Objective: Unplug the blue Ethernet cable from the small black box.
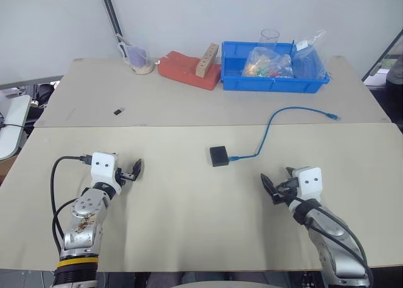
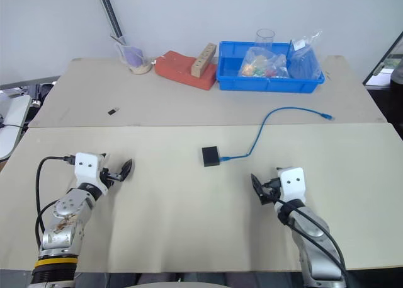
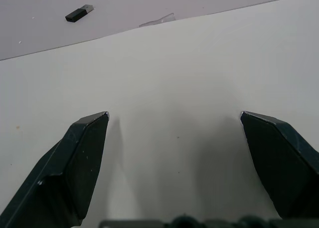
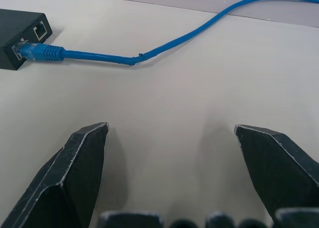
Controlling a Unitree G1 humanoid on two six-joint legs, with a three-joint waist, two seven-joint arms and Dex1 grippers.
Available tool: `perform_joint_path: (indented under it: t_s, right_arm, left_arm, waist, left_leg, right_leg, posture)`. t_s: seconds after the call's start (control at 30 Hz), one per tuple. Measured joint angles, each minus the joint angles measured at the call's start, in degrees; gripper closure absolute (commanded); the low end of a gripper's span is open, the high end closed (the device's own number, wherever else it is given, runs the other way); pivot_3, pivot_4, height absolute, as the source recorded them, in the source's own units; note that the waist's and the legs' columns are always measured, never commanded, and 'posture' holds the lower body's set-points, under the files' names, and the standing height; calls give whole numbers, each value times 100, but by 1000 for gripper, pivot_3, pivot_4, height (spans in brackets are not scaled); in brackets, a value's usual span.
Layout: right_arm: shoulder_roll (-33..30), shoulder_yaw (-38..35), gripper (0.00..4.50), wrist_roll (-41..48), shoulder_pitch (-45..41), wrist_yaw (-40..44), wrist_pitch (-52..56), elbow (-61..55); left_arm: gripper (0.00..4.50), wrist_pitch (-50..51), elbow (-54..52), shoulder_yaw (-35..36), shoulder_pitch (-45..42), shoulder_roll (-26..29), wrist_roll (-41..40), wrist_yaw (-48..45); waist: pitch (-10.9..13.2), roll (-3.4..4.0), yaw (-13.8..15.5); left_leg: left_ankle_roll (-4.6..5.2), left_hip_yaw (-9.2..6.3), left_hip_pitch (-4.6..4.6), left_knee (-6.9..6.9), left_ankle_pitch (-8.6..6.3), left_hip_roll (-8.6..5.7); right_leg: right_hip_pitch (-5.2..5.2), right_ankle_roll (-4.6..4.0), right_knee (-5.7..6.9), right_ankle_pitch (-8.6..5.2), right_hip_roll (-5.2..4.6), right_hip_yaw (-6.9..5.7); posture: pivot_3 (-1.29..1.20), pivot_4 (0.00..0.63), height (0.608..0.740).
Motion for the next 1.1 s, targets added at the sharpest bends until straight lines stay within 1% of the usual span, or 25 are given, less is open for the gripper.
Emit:
perform_joint_path:
  t_s: [0.07, 0.1, 0.17, 0.2, 0.23, 0.27, 0.37, 0.4, 0.5, 0.6, 0.7, 0.8, 0.9, 1.0, 1.1]
  right_arm:
    - [-25, -2, 0, 6, -10, 34, 0, 1]
    - [-235, 5, 0, 58, -20, 217, 11, 3]
    - [-1274, 3, 0, 259, -159, 1118, 172, 28]
    - [-1662, -11, 0, 334, -289, 1496, 237, 78]
    - [-2012, -14, 0, 458, -503, 1954, 278, 148]
    - [-2213, 32, 0, 541, -760, 2321, 281, 241]
    - [-2551, 400, 0, 726, -1821, 3416, 256, 909]
    - [-2596, 507, 0, 726, -2130, 3700, 205, 1143]
    - [-2560, 984, 0, 619, -2955, 4469, -13, 2013]
    - [-2191, 1662, 0, 228, -4048, 5204, -487, 3308]
    - [-1756, 2052, 0, -101, -4782, 5547, -1028, 4389]
    - [-1362, 2248, 0, -429, -5412, 5705, -1518, 5484]
    - [-1122, 2327, 0, -702, -5876, 5853, -1919, 6401]
    - [-1002, 2322, 853, -848, -6162, 5993, -2198, 6969]
    - [-887, 2313, 1893, -926, -6349, 6144, -2381, 7329]
  left_arm:
    - [20, 47, -28, 0, 0, 1, -16, -21]
    - [20, 150, -110, -3, 6, 24, -106, -144]
    - [20, 467, -576, -235, 58, 404, -562, -945]
    - [20, 589, -875, -340, 52, 631, -752, -1301]
    - [20, 701, -1259, -466, 8, 901, -962, -1736]
    - [20, 804, -1548, -578, -69, 1113, -1137, -2062]
    - [20, 1072, -2178, -956, -405, 1647, -1577, -2957]
    - [20, 1105, -2309, -1046, -511, 1744, -1682, -3186]
    - [20, 1217, -2354, -1212, -733, 1941, -1812, -3633]
    - [20, 1234, -2367, -1359, -1166, 1957, -1918, -3913]
    - [20, 1238, -2375, -1357, -1212, 1968, -1978, -4011]
    - [20, 1230, -2386, -1324, -1039, 2060, -1989, -4035]
    - [20, 1224, -2403, -1274, -833, 2143, -1989, -4025]
    - [0, 1223, -2456, -1182, -688, 2196, -1991, -4005]
    - [0, 1223, -2563, -1111, -638, 2206, -1995, -3969]
  waist:
    - [0, 0, 0]
    - [0, 1, 2]
    - [9, 1, 2]
    - [14, -6, 2]
    - [16, -11, -6]
    - [17, -12, -13]
    - [31, -5, -96]
    - [35, 1, -118]
    - [46, -2, -154]
    - [64, -9, -186]
    - [65, -7, -178]
    - [68, -3, -175]
    - [70, -1, -150]
    - [70, 0, -148]
    - [70, 1, -158]
  left_leg:
    - [0, 0, 0, 0, 0, 0]
    - [0, 1, -1, 0, 0, -1]
    - [-1, 7, -10, 3, 0, -12]
    - [-1, 7, -11, 7, 1, -12]
    - [-1, 6, -5, 6, 0, -10]
    - [0, 7, 2, 4, 0, -8]
    - [1, 11, 35, -11, 0, -1]
    - [1, 8, 40, -18, -1, 1]
    - [5, 2, 41, -19, -2, 10]
    - [4, 6, 40, -9, -2, 8]
    - [5, 5, 40, -11, -2, 9]
    - [4, 4, 39, -10, -2, 9]
    - [3, 2, 41, -9, -1, 7]
    - [2, 1, 42, -7, -1, 7]
    - [2, 0, 44, -8, -1, 7]
  right_leg:
    - [0, 0, 0, 0, 0, 0]
    - [0, 0, 0, 0, -4, 1]
    - [0, 2, -5, -1, -15, 0]
    - [0, 2, -6, -1, -12, -1]
    - [5, 2, -7, -1, -6, -2]
    - [10, 2, -9, -1, -2, -1]
    - [38, 1, -18, -1, 7, 2]
    - [44, 1, -26, -2, 10, 1]
    - [53, 0, -42, -2, 22, 0]
    - [54, -1, -41, -1, 19, 3]
    - [54, -1, -42, -1, 18, 1]
    - [52, -1, -39, -1, 13, 0]
    - [52, -1, -33, -1, 4, -2]
    - [52, -1, -29, -1, 0, -3]
    - [52, -1, -24, -1, 2, -3]
  posture:
    - [0, 150, 740]
    - [0, 150, 740]
    - [0, 150, 740]
    - [0, 150, 740]
    - [0, 150, 740]
    - [0, 150, 740]
    - [0, 150, 740]
    - [0, 150, 740]
    - [0, 150, 740]
    - [0, 150, 740]
    - [0, 150, 740]
    - [0, 150, 740]
    - [0, 150, 740]
    - [0, 150, 740]
    - [0, 150, 740]
